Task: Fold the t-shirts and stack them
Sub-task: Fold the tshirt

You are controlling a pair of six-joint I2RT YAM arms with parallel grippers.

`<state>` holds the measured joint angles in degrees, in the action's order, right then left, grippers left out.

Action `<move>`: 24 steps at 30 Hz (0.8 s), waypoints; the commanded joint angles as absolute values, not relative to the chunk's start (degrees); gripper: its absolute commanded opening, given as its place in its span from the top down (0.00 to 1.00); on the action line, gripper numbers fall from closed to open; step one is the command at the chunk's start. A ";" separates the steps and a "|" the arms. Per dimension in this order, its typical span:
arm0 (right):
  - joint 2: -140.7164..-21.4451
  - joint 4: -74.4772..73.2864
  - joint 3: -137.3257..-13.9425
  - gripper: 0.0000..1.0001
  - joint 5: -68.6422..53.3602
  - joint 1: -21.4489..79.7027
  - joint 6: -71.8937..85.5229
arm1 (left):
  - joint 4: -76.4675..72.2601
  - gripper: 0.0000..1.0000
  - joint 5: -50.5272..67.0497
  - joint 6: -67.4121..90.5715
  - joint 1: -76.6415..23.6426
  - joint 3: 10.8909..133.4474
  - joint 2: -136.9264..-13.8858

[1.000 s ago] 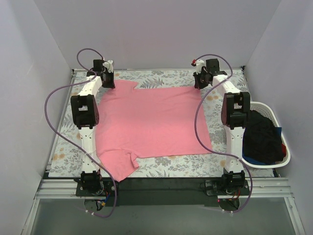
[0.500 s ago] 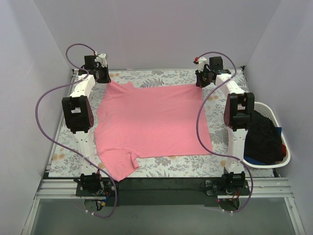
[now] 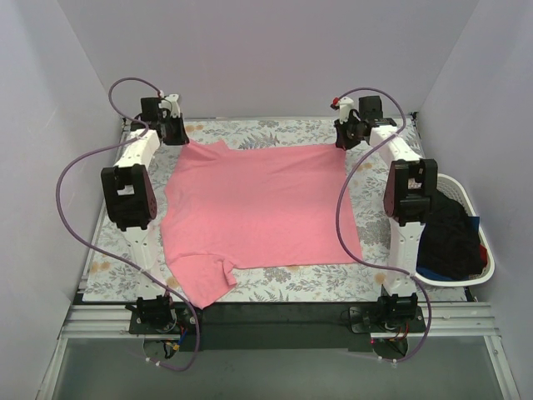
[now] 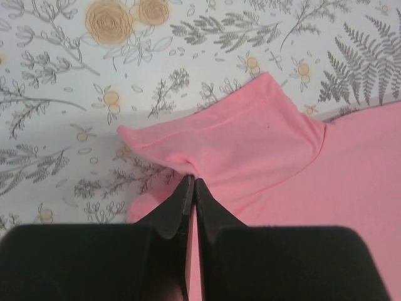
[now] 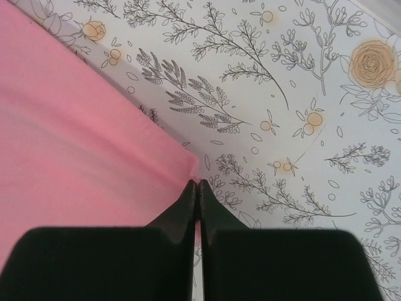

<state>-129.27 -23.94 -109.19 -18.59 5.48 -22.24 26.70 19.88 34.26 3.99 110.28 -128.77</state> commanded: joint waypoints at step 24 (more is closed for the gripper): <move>-114.00 -26.54 -94.31 0.99 -22.23 4.83 -29.53 | 22.32 1.00 21.27 27.95 5.54 75.51 -94.76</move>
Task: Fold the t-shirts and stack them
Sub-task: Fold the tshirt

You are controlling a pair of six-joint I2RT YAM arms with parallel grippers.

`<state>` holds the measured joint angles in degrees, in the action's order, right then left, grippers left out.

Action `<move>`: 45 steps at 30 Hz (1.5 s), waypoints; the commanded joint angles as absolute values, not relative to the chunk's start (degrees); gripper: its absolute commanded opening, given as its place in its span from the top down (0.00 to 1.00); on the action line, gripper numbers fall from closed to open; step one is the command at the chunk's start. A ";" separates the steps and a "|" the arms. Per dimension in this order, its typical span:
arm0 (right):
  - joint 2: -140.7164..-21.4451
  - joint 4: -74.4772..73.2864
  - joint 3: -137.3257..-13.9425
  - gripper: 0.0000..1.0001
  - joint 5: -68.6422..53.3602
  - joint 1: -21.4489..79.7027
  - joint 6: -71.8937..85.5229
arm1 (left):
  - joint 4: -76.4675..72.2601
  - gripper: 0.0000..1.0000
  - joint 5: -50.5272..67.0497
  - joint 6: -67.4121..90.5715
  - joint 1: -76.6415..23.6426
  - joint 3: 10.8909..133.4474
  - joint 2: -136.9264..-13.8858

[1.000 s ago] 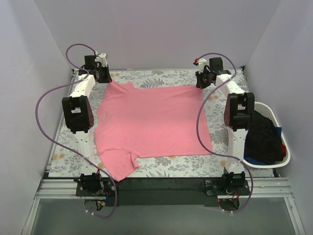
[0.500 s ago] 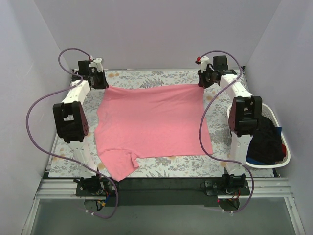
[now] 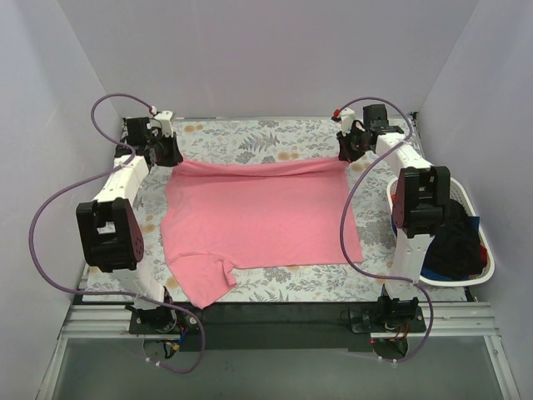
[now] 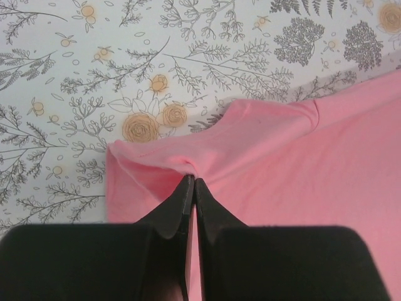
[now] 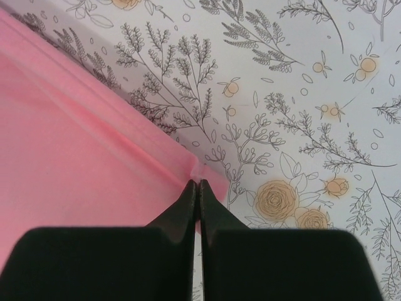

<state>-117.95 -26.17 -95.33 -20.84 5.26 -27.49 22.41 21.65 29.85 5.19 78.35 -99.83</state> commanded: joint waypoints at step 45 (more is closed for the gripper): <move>-111.36 -28.39 -80.95 0.99 -21.18 4.83 -34.01 | 29.80 1.00 16.44 23.12 5.54 57.48 -86.13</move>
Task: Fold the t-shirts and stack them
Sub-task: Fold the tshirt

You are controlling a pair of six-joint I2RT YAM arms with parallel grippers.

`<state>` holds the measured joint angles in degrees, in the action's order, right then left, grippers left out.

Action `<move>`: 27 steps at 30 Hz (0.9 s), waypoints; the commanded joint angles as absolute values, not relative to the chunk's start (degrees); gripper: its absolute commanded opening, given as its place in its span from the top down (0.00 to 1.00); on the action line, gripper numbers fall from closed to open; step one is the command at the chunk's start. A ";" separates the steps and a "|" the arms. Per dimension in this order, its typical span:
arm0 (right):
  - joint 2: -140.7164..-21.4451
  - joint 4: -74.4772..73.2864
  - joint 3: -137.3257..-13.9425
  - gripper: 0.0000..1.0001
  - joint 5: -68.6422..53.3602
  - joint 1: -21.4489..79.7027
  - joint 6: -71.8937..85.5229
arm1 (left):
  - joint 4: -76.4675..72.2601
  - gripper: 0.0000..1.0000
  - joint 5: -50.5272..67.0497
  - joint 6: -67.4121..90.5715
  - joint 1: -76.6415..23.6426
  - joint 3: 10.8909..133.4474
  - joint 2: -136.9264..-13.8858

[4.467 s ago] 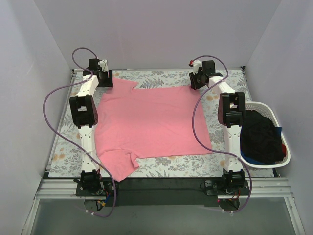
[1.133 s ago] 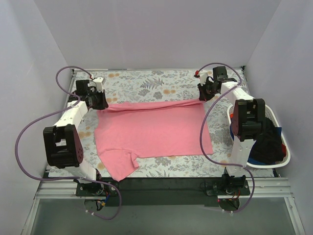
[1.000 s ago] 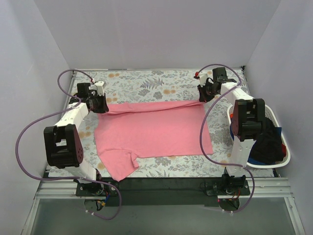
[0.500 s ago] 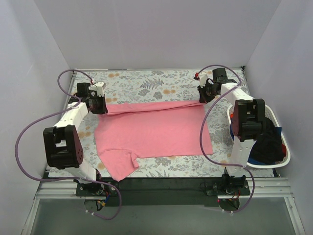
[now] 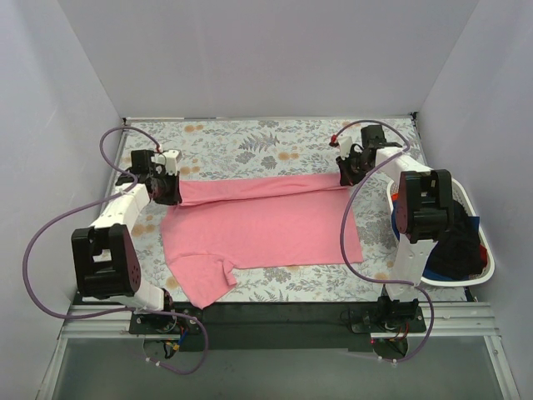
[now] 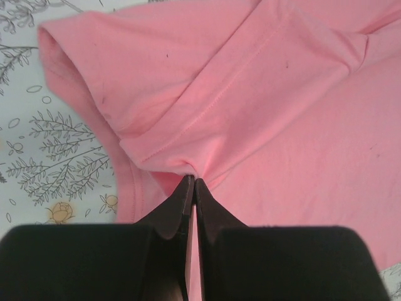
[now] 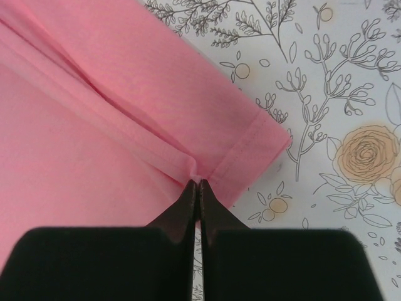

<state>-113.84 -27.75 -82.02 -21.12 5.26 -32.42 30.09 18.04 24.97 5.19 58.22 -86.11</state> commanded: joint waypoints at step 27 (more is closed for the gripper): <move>-115.84 -40.16 -93.78 0.47 -21.98 7.20 -36.38 | 41.83 0.53 25.05 21.09 5.80 78.22 -103.18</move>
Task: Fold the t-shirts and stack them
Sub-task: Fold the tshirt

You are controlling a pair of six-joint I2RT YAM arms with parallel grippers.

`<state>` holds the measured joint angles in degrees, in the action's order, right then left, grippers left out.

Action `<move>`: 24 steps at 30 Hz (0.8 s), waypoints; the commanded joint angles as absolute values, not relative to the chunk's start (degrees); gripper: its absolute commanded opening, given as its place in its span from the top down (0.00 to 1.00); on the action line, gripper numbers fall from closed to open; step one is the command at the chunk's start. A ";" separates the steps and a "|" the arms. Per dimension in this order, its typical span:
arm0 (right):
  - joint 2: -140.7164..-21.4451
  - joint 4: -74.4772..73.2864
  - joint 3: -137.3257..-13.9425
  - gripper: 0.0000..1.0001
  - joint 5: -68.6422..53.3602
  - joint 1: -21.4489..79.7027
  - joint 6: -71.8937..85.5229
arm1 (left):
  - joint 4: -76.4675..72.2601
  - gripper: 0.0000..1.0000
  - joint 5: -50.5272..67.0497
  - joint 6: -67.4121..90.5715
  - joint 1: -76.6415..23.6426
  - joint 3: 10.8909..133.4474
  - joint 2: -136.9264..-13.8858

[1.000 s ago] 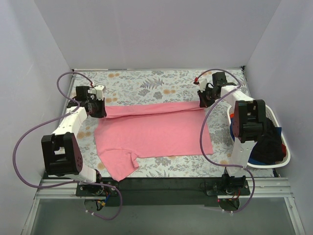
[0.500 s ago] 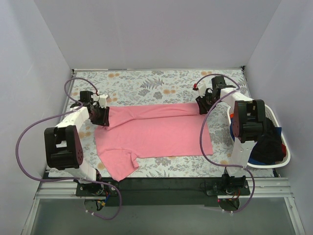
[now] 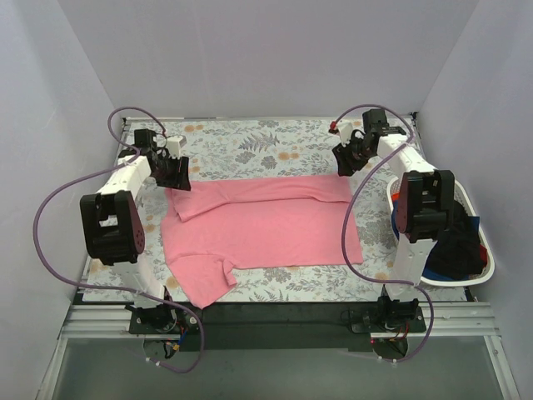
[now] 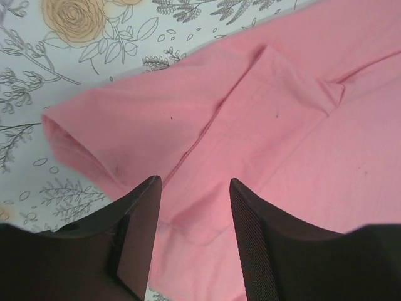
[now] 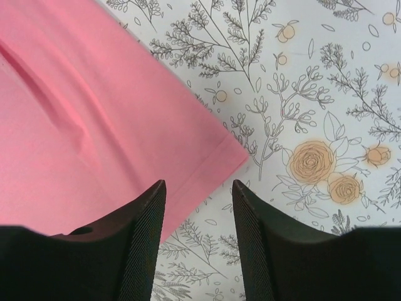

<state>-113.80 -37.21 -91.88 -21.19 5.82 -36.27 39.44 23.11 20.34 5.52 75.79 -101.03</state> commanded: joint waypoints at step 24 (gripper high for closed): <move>-118.83 -41.84 -87.89 0.58 -17.58 9.40 -39.46 | 42.36 0.56 24.61 19.69 5.01 77.35 -109.69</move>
<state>-118.61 -40.62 -87.94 -17.89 9.08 -39.00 42.22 23.64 20.53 5.39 78.02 -110.61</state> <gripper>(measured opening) 0.421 0.444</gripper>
